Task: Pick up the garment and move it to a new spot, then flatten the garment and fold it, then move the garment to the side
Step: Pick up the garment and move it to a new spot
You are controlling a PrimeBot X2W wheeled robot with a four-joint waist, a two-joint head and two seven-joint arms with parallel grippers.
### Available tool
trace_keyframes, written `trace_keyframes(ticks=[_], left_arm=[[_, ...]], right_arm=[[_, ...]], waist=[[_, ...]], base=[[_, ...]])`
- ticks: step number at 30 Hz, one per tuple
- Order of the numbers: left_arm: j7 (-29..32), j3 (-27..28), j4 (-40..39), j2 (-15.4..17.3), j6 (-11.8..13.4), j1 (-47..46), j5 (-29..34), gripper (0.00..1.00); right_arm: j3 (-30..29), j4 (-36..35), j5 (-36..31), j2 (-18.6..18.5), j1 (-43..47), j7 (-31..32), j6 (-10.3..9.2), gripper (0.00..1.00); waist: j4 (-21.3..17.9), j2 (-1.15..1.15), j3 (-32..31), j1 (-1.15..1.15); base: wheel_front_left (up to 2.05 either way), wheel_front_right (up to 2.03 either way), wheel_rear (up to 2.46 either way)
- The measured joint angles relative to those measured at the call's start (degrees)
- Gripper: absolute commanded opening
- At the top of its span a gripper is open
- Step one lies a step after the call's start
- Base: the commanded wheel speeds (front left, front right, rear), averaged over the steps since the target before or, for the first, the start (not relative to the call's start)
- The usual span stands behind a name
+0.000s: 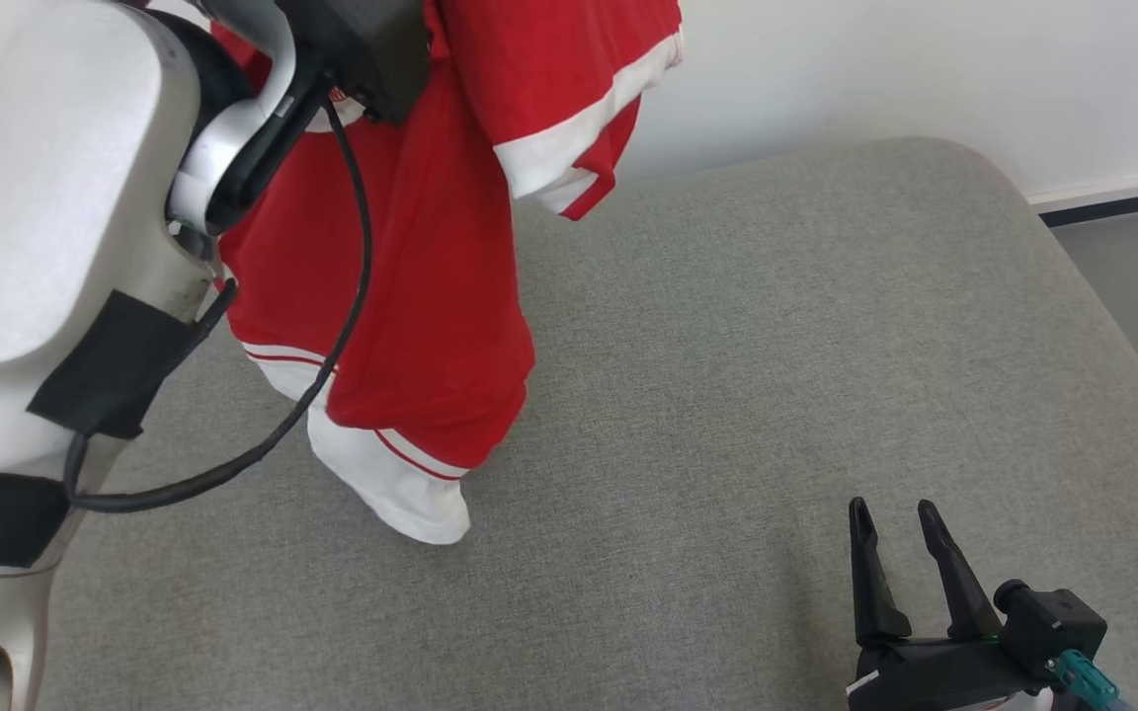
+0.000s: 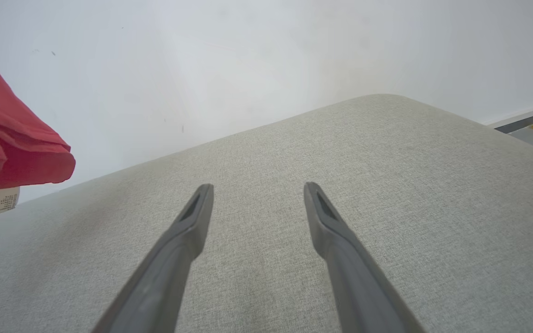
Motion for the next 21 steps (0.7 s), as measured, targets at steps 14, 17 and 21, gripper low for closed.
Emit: trace_keyframes(ticks=[14,17,21], left_arm=[[-3.8,-3.2,1.5,-1.8,0.2,3.5,-2.4,0.0],[-4.8,-3.9,1.2,-2.4,0.7,7.6,-3.1,0.0],[-6.6,-4.9,0.3,-3.3,2.2,14.2,-4.3,0.0]], right_arm=[[-0.1,0.0,0.0,0.0,-0.1,0.0,0.0,1.0],[0.1,0.0,0.0,0.0,-0.1,0.0,0.0,1.0],[0.2,-0.1,0.0,0.0,-0.1,0.0,0.0,1.0]], waist=[[-0.5,0.0,1.2,0.0],[-0.5,0.0,1.4,0.0],[-0.6,0.0,1.7,0.0]], base=[[0.0,0.0,0.0],[0.0,0.0,0.0],[0.0,0.0,0.0]])
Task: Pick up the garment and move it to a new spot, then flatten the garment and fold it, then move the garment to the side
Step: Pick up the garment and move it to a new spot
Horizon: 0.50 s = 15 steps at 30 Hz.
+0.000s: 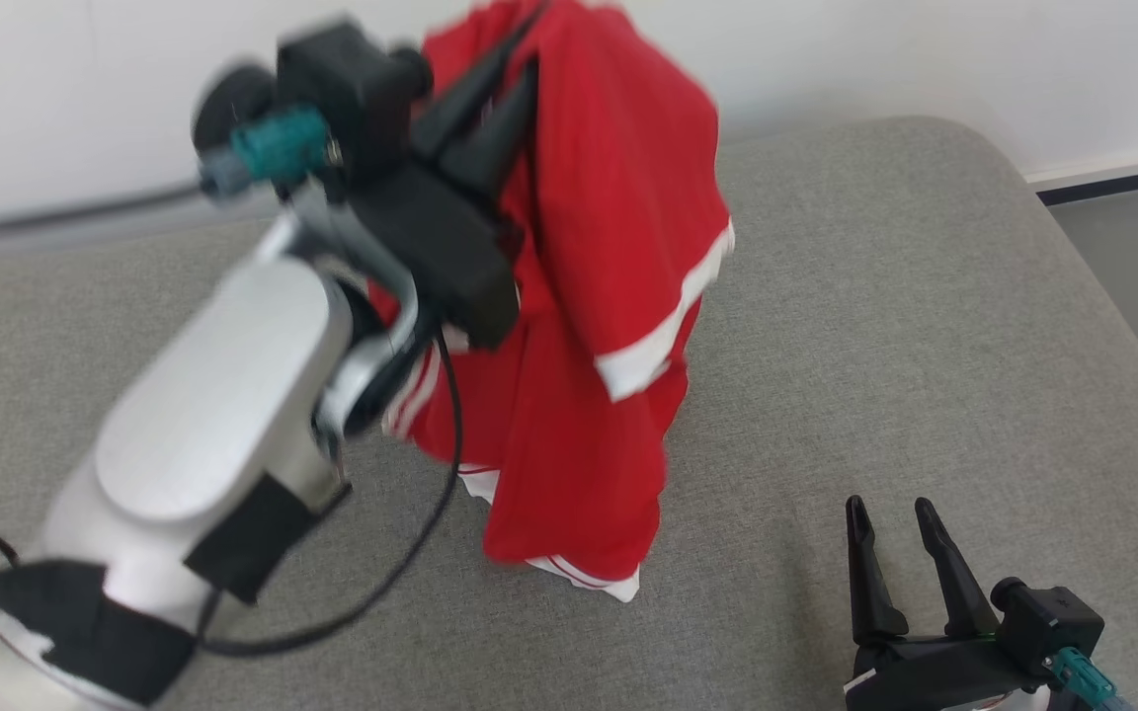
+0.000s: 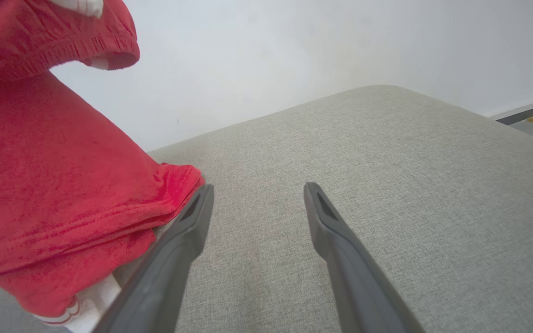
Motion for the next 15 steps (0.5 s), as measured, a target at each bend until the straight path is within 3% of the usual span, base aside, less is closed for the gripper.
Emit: trace_keyframes(ticks=[7,15], left_arm=[[-3.8,-0.6,1.6,0.3,2.3,12.4,-2.6,0.0],[-6.7,-4.2,9.1,-0.1,1.8,21.9,-2.9,0.0]], right_arm=[[0.2,-0.1,-0.3,0.0,-0.2,0.0,0.0,1.0],[0.0,-0.1,-1.0,0.0,-1.2,0.0,0.0,1.0]], waist=[[-0.1,0.0,1.0,0.0],[0.4,0.0,1.6,0.0]], base=[[0.0,0.0,0.0],[0.0,0.0,0.0]])
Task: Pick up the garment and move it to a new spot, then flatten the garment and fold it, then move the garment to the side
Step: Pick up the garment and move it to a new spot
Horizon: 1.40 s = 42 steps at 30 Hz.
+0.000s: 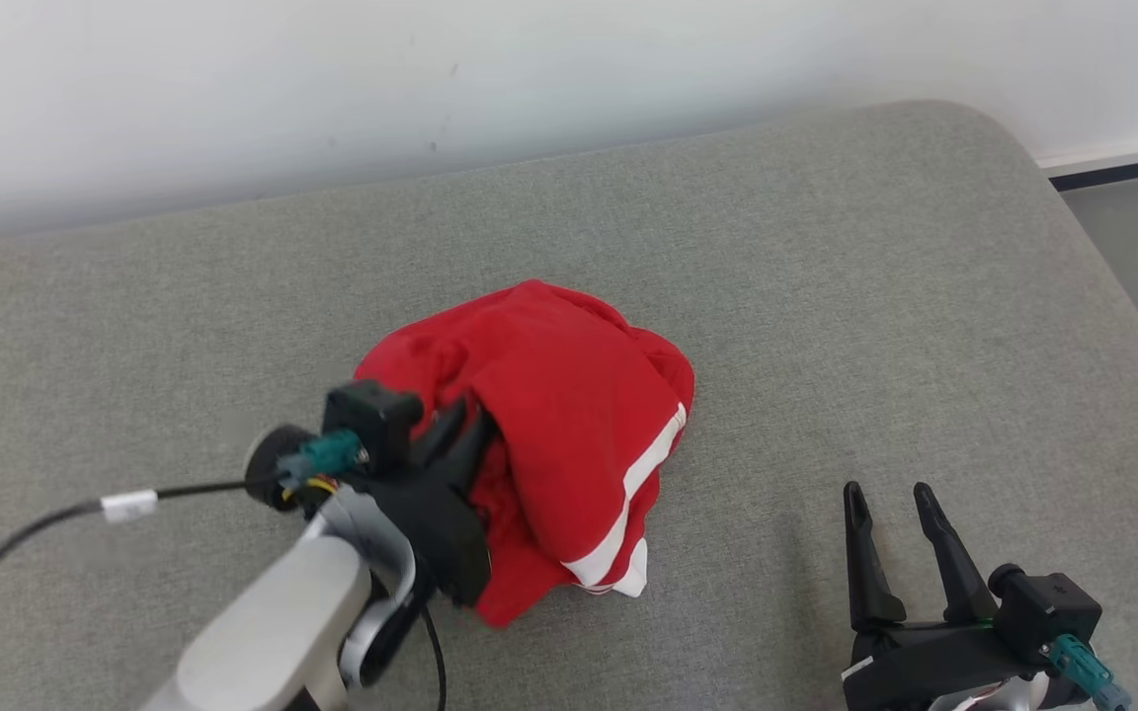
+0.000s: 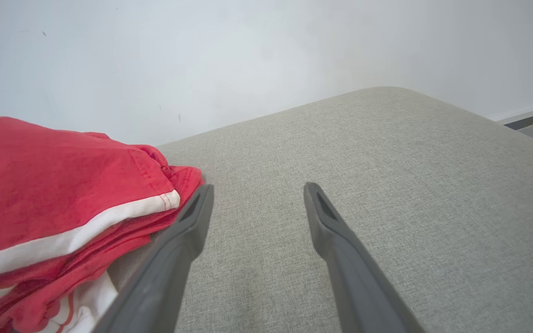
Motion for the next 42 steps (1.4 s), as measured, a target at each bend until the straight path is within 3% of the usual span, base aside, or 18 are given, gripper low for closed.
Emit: trace_keyframes(ticks=[6,7,8,18,34,42], left_arm=[[-2.0,-1.6,3.9,-1.1,-0.9,1.3,0.6,0.0],[-2.7,-1.6,4.1,-1.3,-0.8,1.3,0.8,0.58],[-3.1,-1.6,4.2,-1.4,-0.8,1.2,0.8,1.0],[-5.4,-1.7,1.1,-1.0,0.7,2.5,2.0,1.0],[-7.2,1.5,-17.9,9.3,9.5,16.9,3.8,1.0],[-5.1,0.9,-22.9,9.7,10.8,17.3,3.7,1.0]], right_arm=[[0.0,0.1,-0.6,0.0,0.0,0.0,0.0,1.0],[-0.1,0.1,-0.7,0.0,0.0,0.0,0.0,1.0],[-0.1,0.1,-0.9,0.0,0.0,0.0,0.0,1.0],[-0.2,0.2,-0.9,0.0,1.1,0.0,0.0,1.0],[-0.8,0.3,-1.1,0.0,2.4,0.0,0.0,1.0],[-0.4,0.6,-1.4,0.0,2.5,0.0,0.0,1.0]], waist=[[0.6,0.0,-0.4,0.0],[0.7,0.0,-0.5,0.0],[0.9,0.0,-0.6,0.0],[2.7,-0.01,-2.1,0.0],[4.8,0.0,-3.1,0.0],[5.3,0.0,-3.9,0.0]], base=[[0.0,0.0,0.0],[0.0,0.0,0.0],[0.0,0.0,0.0],[0.0,0.0,0.0],[0.0,0.0,0.0],[0.0,0.0,0.0]])
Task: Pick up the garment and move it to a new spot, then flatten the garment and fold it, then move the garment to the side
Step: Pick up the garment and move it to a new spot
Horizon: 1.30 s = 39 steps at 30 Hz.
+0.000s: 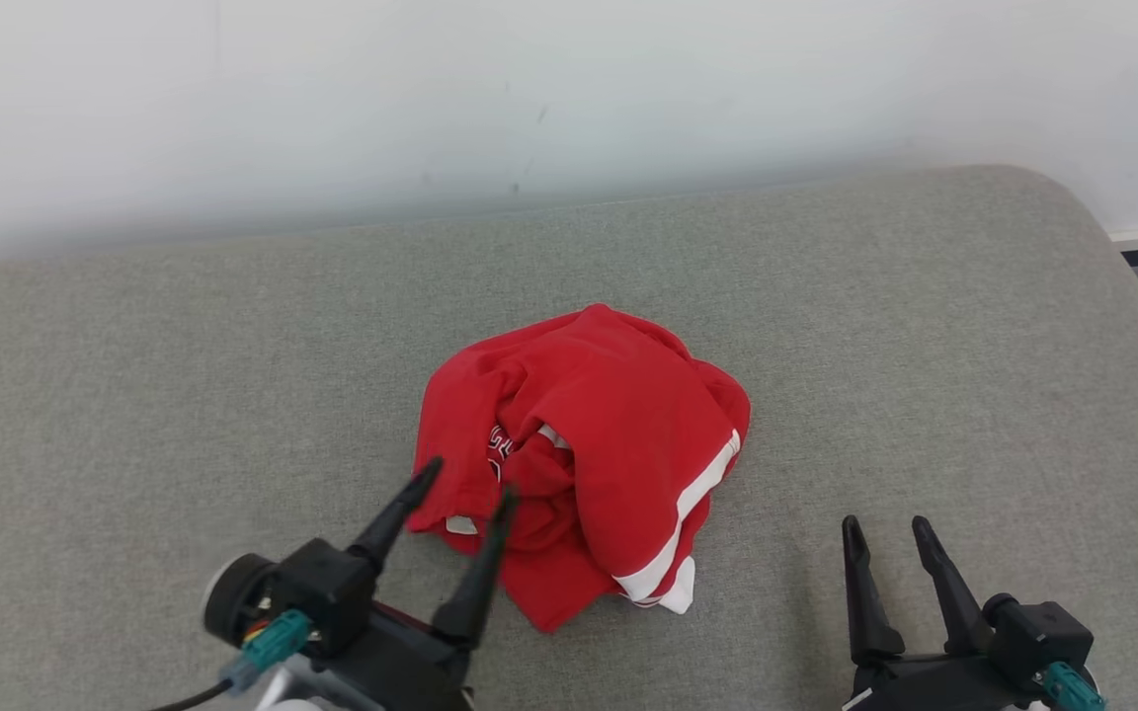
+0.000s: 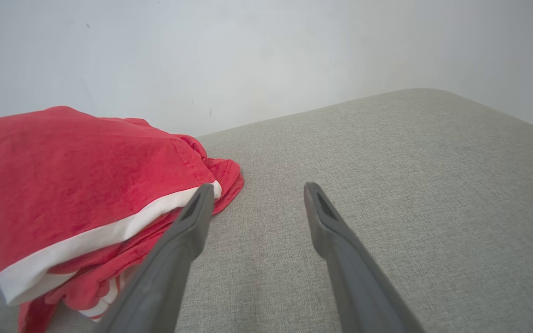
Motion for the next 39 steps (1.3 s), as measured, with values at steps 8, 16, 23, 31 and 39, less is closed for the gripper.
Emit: trace_keyframes(ticks=[8,16,23,31,39], left_arm=[[2.8,-2.0,-0.9,-3.0,-1.0,-0.5,-1.5,1.0],[5.1,-2.6,2.5,-5.4,-3.4,-3.2,-4.4,1.0],[5.3,-1.9,7.3,-7.0,-4.7,-6.4,-5.7,1.0],[5.4,-2.6,10.8,-7.6,-6.7,-11.7,-4.0,0.0],[9.5,-0.6,9.5,-6.0,-9.3,-25.1,-2.3,0.0]], right_arm=[[0.9,0.0,0.0,0.0,0.0,0.0,0.0,1.0],[0.7,-0.1,0.1,0.0,-0.5,0.0,0.0,1.0],[0.6,0.0,0.4,0.0,-0.8,0.0,0.0,1.0],[0.0,-0.1,0.6,0.0,-1.0,0.0,0.0,1.0],[0.4,0.2,1.3,0.0,-1.3,0.0,0.0,1.0]], waist=[[-1.3,0.0,0.3,0.0],[-3.4,0.0,1.5,0.0],[-5.5,0.01,2.6,0.0],[-5.8,0.01,3.4,0.0],[-4.6,0.01,2.8,0.0]], base=[[0.0,0.0,0.0],[0.0,0.0,0.0],[0.0,0.0,0.0],[0.0,0.0,0.0],[0.0,0.0,0.0]])
